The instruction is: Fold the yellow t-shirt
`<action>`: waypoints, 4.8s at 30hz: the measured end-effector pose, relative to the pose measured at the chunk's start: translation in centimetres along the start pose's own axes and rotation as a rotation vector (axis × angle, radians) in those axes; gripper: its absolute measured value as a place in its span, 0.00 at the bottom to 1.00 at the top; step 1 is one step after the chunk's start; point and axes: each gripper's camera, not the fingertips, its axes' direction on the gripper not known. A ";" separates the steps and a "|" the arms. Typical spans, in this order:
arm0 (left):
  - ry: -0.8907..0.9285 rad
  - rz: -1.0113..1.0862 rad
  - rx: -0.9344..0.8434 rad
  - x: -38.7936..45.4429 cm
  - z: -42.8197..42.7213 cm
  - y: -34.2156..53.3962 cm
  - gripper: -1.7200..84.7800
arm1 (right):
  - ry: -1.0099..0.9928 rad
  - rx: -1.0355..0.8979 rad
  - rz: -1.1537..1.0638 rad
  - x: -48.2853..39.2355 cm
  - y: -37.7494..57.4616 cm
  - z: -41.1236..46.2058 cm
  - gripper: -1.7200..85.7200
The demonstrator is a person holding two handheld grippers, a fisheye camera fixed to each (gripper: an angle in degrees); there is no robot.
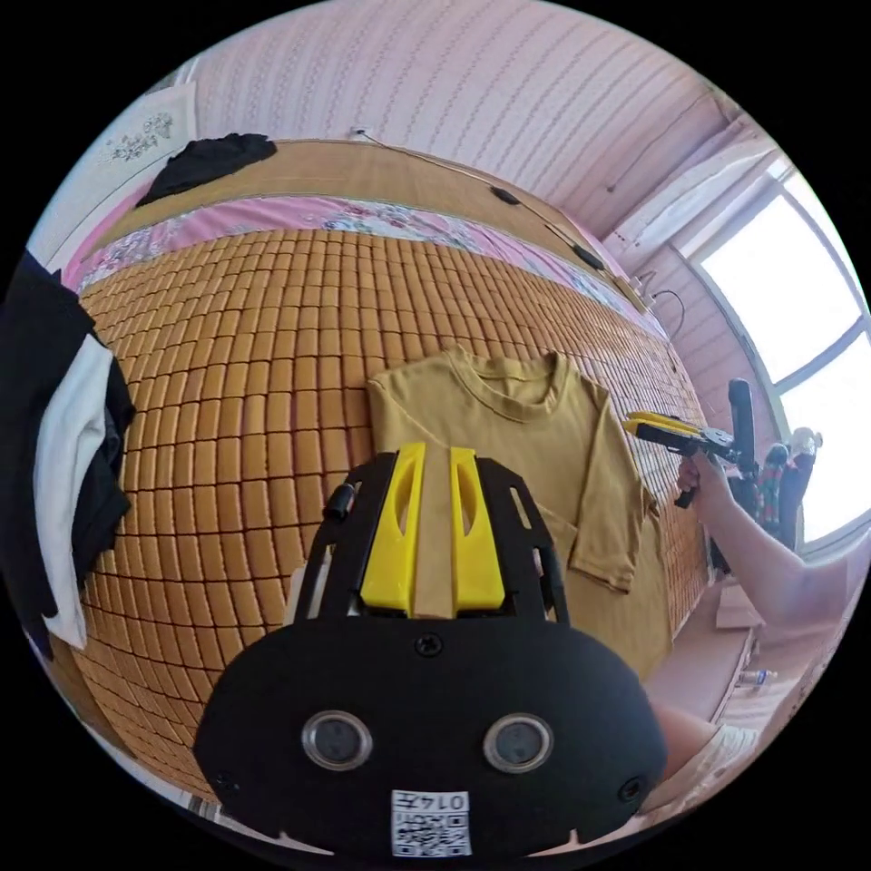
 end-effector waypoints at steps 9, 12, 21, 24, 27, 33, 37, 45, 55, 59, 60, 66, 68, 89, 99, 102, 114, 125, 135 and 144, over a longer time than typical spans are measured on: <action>0.099 -0.082 -0.119 -5.3 0.1 -6.6 0.07 | -0.108 -0.040 0.081 4.2 -4.2 -0.1 0.02; 0.104 -0.098 -0.154 -5.8 -0.8 -8.1 0.02 | -0.136 -0.035 0.109 5.8 -5.6 -0.5 0.01; 0.226 0.006 0.026 -3.7 -10.9 -12.3 0.01 | -0.256 0.108 0.043 6.6 -6.4 -5.9 0.01; 0.324 0.076 0.059 -2.2 -15.8 -10.6 0.01 | -0.307 0.140 -0.048 5.4 -2.8 -9.1 0.02; 0.385 0.152 0.059 -0.8 -20.8 -6.3 0.01 | -0.303 0.099 -0.095 4.5 2.5 -11.0 0.02; 0.458 0.131 -0.108 0.9 -25.3 6.7 0.01 | -0.262 -0.145 0.058 5.1 13.6 -6.7 0.02; 0.426 0.062 -0.253 1.3 -22.9 13.4 0.01 | -0.235 -0.283 0.147 5.4 17.3 -1.8 0.02; 0.327 0.078 -0.338 3.4 -22.4 17.2 0.01 | -0.162 -0.245 0.098 4.7 19.2 -1.0 0.02; 0.166 0.160 -0.331 7.4 -21.9 22.3 0.01 | -0.066 -0.172 -0.066 2.9 22.7 2.5 0.02; 0.164 0.220 -0.279 8.5 -22.6 24.2 0.01 | -0.085 -0.132 -0.113 2.8 24.2 3.6 0.02; 0.173 0.225 -0.260 8.6 -22.8 24.9 0.01 | -0.086 -0.115 -0.125 2.7 24.7 3.9 0.02; 0.110 0.269 -0.080 10.6 -24.1 29.6 0.02 | -0.109 0.000 -0.113 2.6 27.5 5.5 0.02; 0.087 0.284 -0.033 11.2 -24.5 30.9 0.03 | -0.126 0.024 -0.081 2.7 28.3 5.8 0.03; 0.016 0.288 -0.086 24.2 -18.7 30.2 0.04 | 0.050 0.028 -0.226 -12.3 25.4 13.8 0.04; 0.107 0.457 -0.215 25.7 -24.3 41.9 0.02 | 0.031 -0.126 -0.480 -15.0 34.4 12.8 0.07; 0.093 0.439 -0.184 26.2 -25.0 43.2 0.02 | 0.051 -0.124 -0.480 -15.9 33.4 13.2 0.08; 0.097 0.623 -0.165 37.3 -13.1 43.5 0.01 | 0.165 -0.128 -0.519 -23.0 16.2 21.0 0.01; 0.161 0.699 -0.174 37.4 -11.4 47.0 0.01 | 0.316 -0.378 -0.555 -24.5 8.6 26.8 0.02; 0.135 0.756 -0.151 38.3 -11.3 50.6 0.01 | 0.305 -0.423 -0.488 -21.6 6.3 27.0 0.02; 0.276 0.795 -0.051 38.2 -14.3 53.2 0.07 | 0.173 -0.111 -0.117 -8.0 20.4 13.7 0.08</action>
